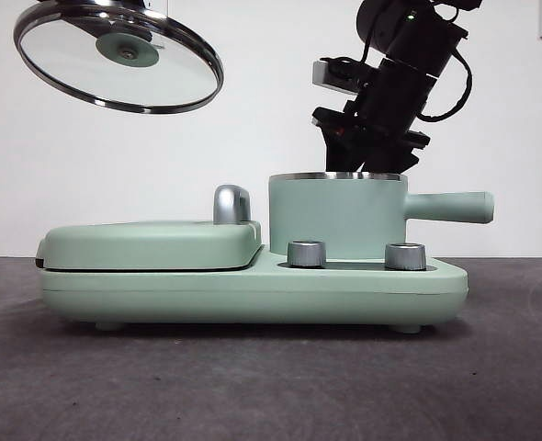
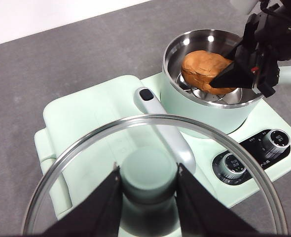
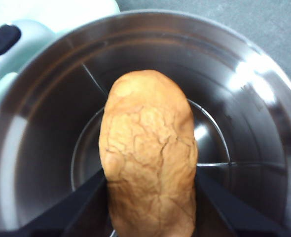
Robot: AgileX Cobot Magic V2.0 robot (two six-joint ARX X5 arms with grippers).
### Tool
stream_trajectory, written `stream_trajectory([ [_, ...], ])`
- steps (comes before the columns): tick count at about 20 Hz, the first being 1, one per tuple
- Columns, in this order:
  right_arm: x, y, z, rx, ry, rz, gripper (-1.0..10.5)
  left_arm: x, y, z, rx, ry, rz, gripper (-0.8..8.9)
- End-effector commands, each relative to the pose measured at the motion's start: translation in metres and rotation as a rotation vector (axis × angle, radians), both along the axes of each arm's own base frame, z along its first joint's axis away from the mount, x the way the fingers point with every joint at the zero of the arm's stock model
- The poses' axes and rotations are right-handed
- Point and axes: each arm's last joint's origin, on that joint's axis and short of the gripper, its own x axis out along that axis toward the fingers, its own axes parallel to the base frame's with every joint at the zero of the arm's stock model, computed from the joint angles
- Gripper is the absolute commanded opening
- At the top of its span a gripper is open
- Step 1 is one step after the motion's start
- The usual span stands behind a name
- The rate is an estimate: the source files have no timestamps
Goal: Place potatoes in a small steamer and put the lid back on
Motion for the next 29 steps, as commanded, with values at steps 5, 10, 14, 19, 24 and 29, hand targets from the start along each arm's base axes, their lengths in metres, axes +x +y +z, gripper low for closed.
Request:
stream_trajectory([
  [5, 0.003, 0.003, 0.007, 0.013, -0.039, 0.014, 2.8, 0.0, -0.001, 0.009, -0.023, -0.041, 0.002, 0.09],
  [10, -0.002, 0.002, 0.021, 0.025, -0.069, 0.014, 3.2, 0.0, -0.001, 0.009, -0.024, -0.041, 0.001, 0.09],
  [14, -0.026, -0.008, 0.051, 0.036, -0.072, 0.021, 3.2, 0.0, -0.001, 0.009, -0.024, -0.041, 0.001, 0.09],
  [19, -0.074, -0.024, 0.067, 0.118, -0.029, 0.099, 3.2, 0.0, -0.001, 0.009, -0.024, -0.041, 0.002, 0.09],
  [24, -0.147, -0.055, 0.038, 0.142, -0.119, 0.003, 3.2, 0.0, -0.001, 0.009, -0.024, -0.04, 0.002, 0.09],
  [29, -0.193, -0.076, 0.019, 0.13, -0.165, -0.081, 3.2, 0.0, -0.001, 0.01, -0.027, -0.044, 0.001, 0.09],
])
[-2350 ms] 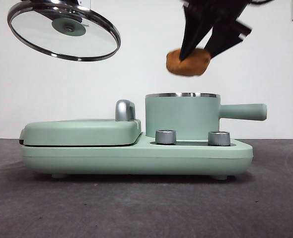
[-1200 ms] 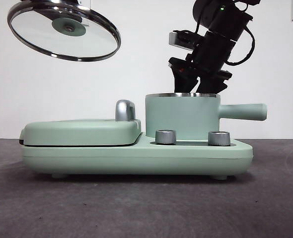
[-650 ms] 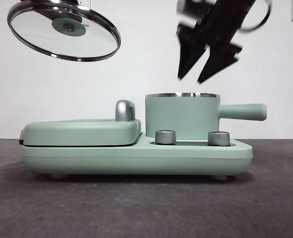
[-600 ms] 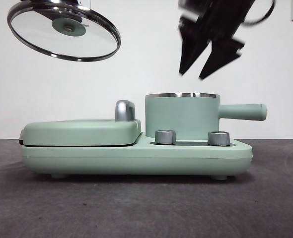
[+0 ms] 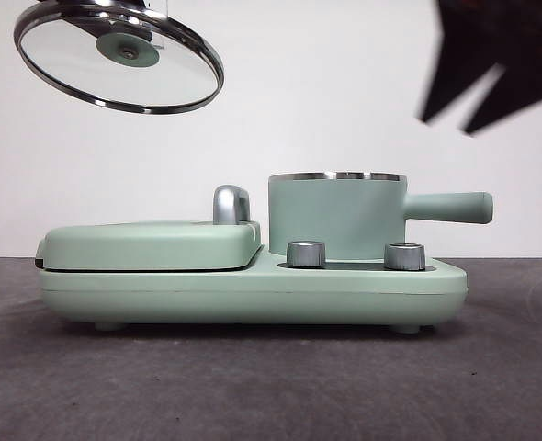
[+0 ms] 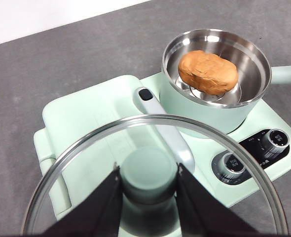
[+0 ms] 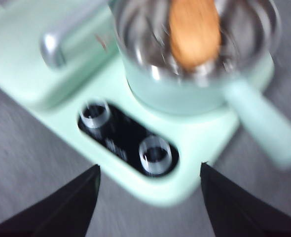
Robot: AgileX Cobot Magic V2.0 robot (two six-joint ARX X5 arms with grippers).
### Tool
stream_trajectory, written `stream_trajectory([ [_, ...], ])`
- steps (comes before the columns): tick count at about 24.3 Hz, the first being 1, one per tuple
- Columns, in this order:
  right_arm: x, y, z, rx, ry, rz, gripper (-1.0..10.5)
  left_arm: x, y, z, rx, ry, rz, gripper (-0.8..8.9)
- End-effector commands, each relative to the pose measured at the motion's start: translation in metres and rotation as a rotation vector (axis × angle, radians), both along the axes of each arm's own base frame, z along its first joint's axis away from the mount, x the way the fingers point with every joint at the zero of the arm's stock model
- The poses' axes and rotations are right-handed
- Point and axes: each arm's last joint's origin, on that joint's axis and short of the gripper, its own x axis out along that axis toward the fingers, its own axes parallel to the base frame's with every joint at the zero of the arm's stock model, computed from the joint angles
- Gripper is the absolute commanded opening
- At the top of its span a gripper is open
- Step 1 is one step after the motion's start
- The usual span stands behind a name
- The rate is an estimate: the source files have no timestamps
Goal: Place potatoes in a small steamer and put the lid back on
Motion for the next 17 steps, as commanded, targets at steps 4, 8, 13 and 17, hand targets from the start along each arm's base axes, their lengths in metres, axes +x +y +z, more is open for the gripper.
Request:
stream_trajectory([
  [4, -0.05, -0.021, -0.012, 0.059, -0.063, -0.094, 3.2, 0.001, -0.003, 0.012, -0.048, -0.064, -0.012, 0.09],
  [8, -0.082, -0.036, -0.016, 0.085, -0.09, -0.164, 3.2, 0.003, -0.006, 0.016, -0.088, -0.101, -0.04, 0.09],
  [13, -0.113, -0.051, -0.015, 0.09, -0.11, -0.193, 3.2, 0.009, -0.019, 0.016, -0.132, -0.134, -0.104, 0.09],
  [17, -0.128, -0.057, -0.01, 0.168, -0.156, -0.221, 3.2, 0.022, -0.039, 0.01, -0.163, -0.177, -0.146, 0.09],
])
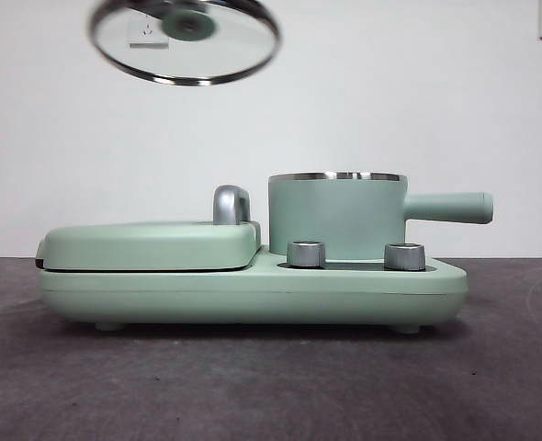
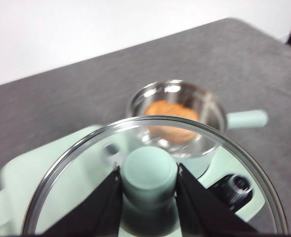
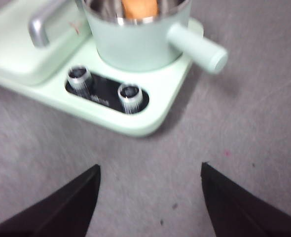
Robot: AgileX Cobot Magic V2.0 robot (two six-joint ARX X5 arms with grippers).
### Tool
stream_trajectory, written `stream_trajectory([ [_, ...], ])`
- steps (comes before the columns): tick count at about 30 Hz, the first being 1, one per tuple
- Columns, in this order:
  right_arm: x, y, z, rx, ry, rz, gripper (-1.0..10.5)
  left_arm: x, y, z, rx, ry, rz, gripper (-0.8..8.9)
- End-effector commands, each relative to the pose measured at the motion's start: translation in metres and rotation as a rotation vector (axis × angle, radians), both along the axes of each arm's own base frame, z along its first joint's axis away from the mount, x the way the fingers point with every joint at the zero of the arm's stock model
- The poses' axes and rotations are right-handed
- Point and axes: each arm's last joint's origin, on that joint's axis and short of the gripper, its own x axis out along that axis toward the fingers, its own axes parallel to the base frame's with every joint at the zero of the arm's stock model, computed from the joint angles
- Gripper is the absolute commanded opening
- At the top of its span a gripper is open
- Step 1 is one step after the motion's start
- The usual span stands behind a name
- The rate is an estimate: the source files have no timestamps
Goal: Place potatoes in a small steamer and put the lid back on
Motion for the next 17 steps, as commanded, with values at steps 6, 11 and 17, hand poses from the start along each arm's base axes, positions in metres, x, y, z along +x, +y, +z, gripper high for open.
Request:
stream_trajectory([
  [6, -0.012, -0.005, 0.006, 0.111, -0.037, -0.043, 3.2, 0.032, -0.043, -0.01, -0.087, -0.125, -0.058, 0.09],
  [11, -0.012, -0.004, 0.006, 0.113, -0.036, -0.039, 3.2, 0.054, -0.064, -0.029, -0.077, -0.177, -0.077, 0.09],
  [17, -0.012, -0.004, 0.006, 0.113, -0.035, -0.038, 3.2, 0.08, -0.086, -0.054, -0.028, -0.201, -0.094, 0.09],
])
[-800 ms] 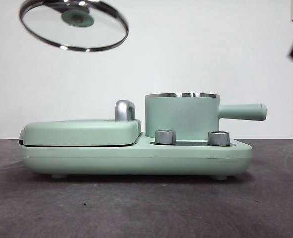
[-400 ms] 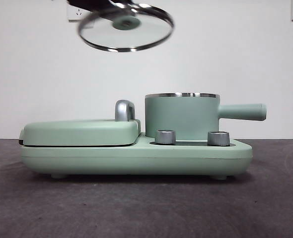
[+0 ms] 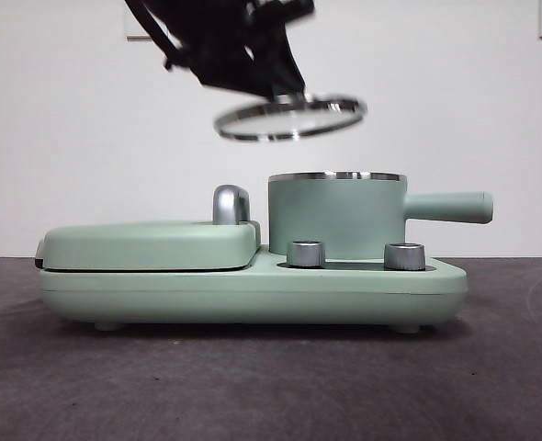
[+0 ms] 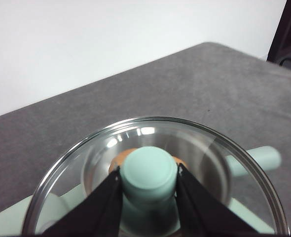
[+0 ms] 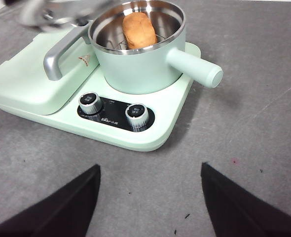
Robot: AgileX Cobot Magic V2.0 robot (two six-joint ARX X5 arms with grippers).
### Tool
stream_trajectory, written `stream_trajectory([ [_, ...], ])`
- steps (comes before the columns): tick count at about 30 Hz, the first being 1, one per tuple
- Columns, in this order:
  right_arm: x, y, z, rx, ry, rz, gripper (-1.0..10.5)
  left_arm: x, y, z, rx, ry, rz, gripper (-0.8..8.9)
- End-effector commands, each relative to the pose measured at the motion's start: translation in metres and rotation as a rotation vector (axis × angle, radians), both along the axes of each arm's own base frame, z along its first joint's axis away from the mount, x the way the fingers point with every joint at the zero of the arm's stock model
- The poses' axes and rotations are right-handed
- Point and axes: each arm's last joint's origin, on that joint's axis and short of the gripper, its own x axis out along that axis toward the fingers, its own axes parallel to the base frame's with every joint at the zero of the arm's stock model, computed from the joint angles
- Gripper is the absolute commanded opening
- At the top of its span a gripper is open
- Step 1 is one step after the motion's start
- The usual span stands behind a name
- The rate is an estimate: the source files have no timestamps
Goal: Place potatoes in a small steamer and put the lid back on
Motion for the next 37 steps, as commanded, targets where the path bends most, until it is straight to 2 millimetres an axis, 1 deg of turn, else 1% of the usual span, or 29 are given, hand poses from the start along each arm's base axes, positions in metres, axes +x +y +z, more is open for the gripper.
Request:
stream_trajectory([
  [1, 0.0, 0.0, 0.002, 0.014, -0.003, 0.001, 3.2, 0.012, -0.015, 0.007, 0.006, -0.077, -0.026, 0.09],
  [4, 0.0, 0.0, 0.002, 0.014, -0.004, 0.001, 3.2, 0.025, -0.026, 0.002, 0.026, -0.081, -0.047, 0.09],
  [8, 0.0, 0.0, 0.002, 0.014, -0.004, 0.0, 3.2, 0.039, -0.038, 0.001, 0.024, -0.082, -0.058, 0.09],
  [17, 0.0, 0.0, 0.002, 0.011, -0.005, -0.006, 3.2, 0.062, -0.058, -0.003, 0.027, -0.105, -0.085, 0.09],
  [28, 0.0, 0.0, 0.002, 0.009, -0.006, -0.011, 3.2, 0.068, -0.059, -0.012, 0.065, -0.102, -0.088, 0.09],
  [34, 0.0, 0.0, 0.002, 0.004, -0.008, -0.022, 3.2, 0.069, -0.06, -0.024, 0.108, -0.038, -0.092, 0.09],
  [37, 0.0, 0.0, 0.002, 0.004, -0.008, -0.023, 3.2, 0.068, -0.059, -0.027, 0.125, -0.015, -0.093, 0.09],
])
